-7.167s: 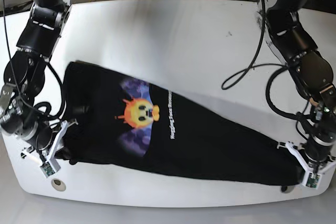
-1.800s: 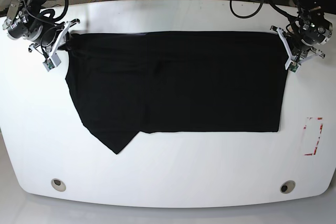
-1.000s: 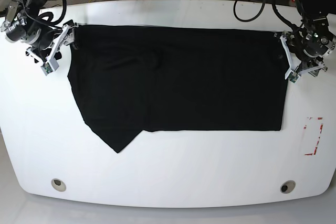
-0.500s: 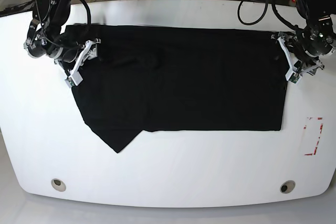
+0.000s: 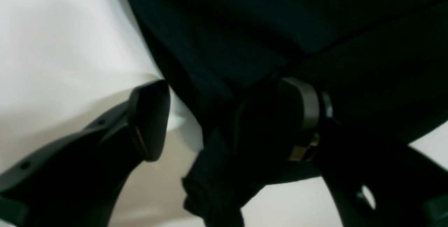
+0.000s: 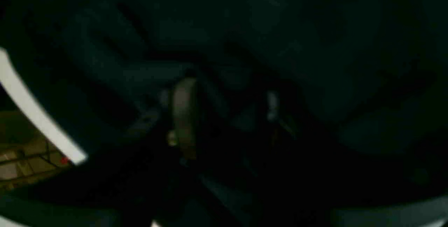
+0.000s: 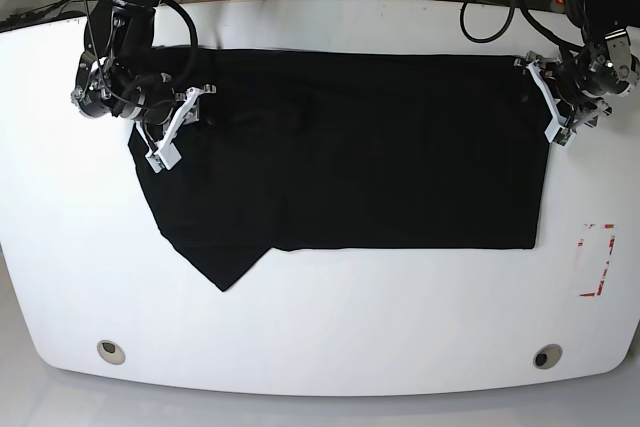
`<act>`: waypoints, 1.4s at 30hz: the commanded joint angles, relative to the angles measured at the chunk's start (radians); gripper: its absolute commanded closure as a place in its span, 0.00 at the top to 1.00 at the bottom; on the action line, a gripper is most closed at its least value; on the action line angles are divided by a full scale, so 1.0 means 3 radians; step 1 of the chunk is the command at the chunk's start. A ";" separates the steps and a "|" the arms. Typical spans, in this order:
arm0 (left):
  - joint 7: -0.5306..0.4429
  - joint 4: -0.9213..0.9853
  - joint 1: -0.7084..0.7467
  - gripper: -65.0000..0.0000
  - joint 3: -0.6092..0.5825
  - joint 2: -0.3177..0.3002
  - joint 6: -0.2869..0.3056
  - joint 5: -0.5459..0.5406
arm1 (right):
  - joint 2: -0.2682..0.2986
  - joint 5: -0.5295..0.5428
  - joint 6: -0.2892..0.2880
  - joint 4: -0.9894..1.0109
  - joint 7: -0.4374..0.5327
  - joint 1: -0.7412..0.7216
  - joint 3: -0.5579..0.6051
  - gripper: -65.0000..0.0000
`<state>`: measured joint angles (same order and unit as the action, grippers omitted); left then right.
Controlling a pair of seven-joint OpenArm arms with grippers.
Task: Fold the T-shirt properly
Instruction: 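Move the right gripper along the shirt edge and regrasp it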
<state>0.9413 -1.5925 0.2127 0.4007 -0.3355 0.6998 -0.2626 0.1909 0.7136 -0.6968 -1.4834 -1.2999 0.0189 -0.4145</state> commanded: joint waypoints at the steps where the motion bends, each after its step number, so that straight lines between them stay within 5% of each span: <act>1: -0.0041 -0.0044 -0.0052 0.68 0.0007 -0.0030 -0.0006 0.0121 | 0.0072 0.0064 -0.0005 -0.0045 0.0090 -0.0055 -0.0022 0.19; 6: -0.0056 -0.0039 -0.0057 0.68 -0.0254 -0.0025 -0.0006 0.0392 | 0.0077 0.0079 -0.0005 -0.0331 0.0090 -0.0040 -0.0043 0.00; 15: -0.0297 0.0201 -0.0047 0.55 -0.0448 -0.0020 -0.0006 0.0607 | 0.0174 0.0064 -0.0005 -0.0515 0.0111 -0.0117 -0.0022 0.00; 25: -0.0297 0.0273 -0.0052 0.55 -0.0448 -0.0025 -0.0006 0.0597 | 0.0297 0.0059 -0.0005 0.0267 0.0300 -0.0546 0.0039 0.01; 35: -0.0281 0.0258 -0.0154 0.55 -0.0331 -0.0020 -0.0006 0.0479 | 0.0655 0.0079 -0.0005 0.0610 0.0556 -0.0756 0.0423 0.70; 42: 0.0000 0.0099 -0.0328 0.67 0.0135 -0.0025 -0.0006 -0.0201 | 0.0778 0.0079 -0.0005 -0.0352 0.0315 -0.0301 0.0034 0.71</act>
<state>0.9356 -1.5158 0.1394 0.4210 -0.3241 0.7002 -0.2840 0.4011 0.7288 -0.6937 -1.5124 -1.2007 -0.0753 -0.3748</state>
